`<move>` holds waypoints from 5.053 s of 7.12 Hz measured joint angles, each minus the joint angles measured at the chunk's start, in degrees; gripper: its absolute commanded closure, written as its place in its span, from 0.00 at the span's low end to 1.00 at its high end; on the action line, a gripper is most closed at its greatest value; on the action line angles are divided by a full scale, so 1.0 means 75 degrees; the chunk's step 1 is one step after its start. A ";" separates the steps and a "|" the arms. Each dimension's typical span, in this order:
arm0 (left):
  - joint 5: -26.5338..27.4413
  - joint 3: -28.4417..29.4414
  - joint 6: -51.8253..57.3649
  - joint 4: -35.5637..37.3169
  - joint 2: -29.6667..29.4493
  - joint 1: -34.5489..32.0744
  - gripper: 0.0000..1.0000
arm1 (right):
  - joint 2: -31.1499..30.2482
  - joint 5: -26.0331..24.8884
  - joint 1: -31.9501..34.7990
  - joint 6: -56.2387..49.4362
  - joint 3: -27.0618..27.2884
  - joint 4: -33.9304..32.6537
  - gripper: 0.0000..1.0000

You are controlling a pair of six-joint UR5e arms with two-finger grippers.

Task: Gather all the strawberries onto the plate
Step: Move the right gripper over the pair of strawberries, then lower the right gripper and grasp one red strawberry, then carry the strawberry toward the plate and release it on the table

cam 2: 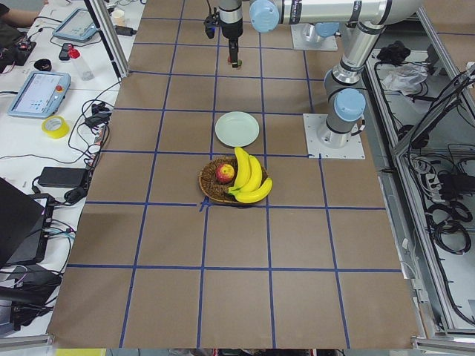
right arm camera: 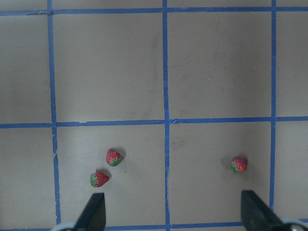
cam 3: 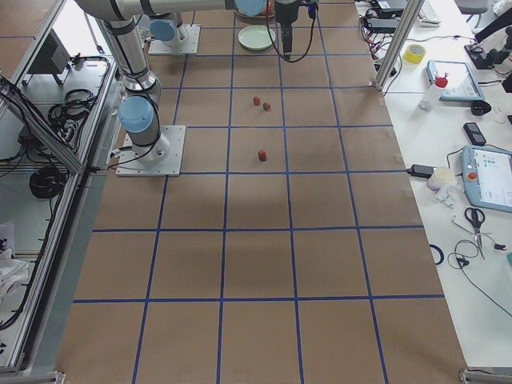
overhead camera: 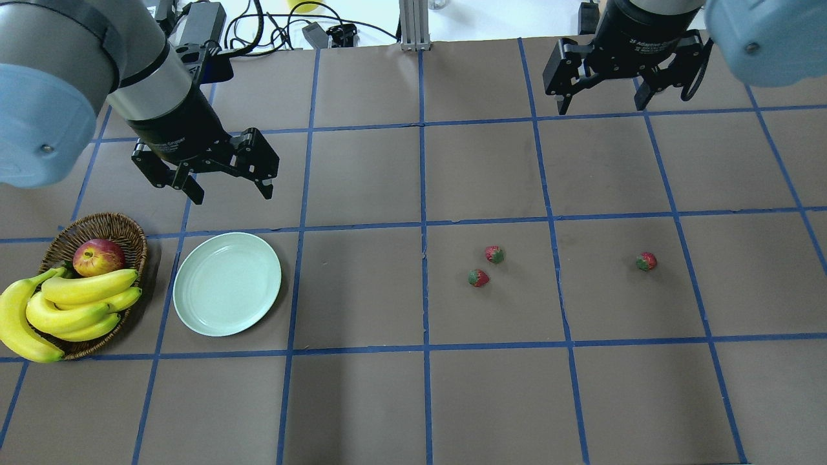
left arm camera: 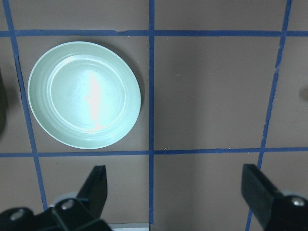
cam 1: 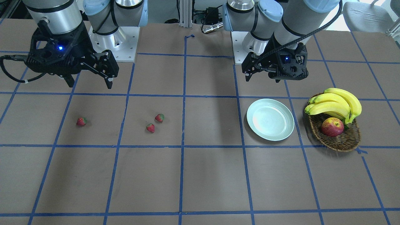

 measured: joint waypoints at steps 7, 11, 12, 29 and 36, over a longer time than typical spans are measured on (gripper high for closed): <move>0.0440 -0.0082 0.0004 -0.0004 0.0241 0.0147 0.00 | 0.0036 -0.0002 0.0000 0.0027 0.0001 -0.0002 0.00; 0.0460 0.0030 0.0935 0.0143 0.0120 0.0676 0.00 | 0.0136 0.0026 0.0107 0.1251 0.0026 0.0057 0.00; 0.0521 0.0030 0.0964 0.0198 0.0102 0.0681 0.00 | 0.0337 0.0057 0.0427 0.2179 0.0086 0.0037 0.00; 0.0460 -0.0132 0.0975 0.0910 0.0025 0.0630 0.00 | 0.1871 0.1041 0.1703 0.6335 0.3907 -0.4822 0.86; 0.0333 -0.0110 0.1045 0.0867 0.0105 0.0556 0.00 | 0.3890 0.2007 0.4130 0.9121 0.1058 -0.4904 0.05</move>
